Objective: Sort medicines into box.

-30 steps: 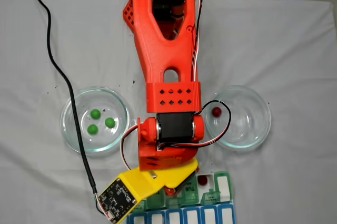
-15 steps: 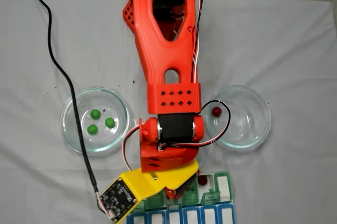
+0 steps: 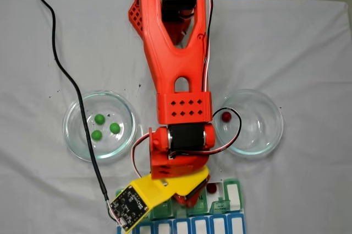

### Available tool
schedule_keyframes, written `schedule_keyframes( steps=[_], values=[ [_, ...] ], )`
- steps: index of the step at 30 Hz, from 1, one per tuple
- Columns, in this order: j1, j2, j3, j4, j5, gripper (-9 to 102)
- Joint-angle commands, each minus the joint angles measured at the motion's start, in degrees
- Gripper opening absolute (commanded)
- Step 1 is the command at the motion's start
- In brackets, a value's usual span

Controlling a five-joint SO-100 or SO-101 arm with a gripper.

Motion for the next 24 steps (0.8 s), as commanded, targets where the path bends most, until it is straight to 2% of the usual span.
schedule_keyframes(
  steps=[1, 4, 12, 18, 24],
  values=[
    [-0.1, 7.4, -7.4, 6.6, 2.4, 14],
    [0.3, 10.9, -9.9, 12.3, 4.9, 0],
    [-6.9, 14.2, -17.9, 31.0, 5.9, 0],
    [-20.1, 19.2, -9.7, 33.7, 4.5, 0],
    [-27.1, 16.5, -7.0, 35.4, 6.8, 0]
  ],
)
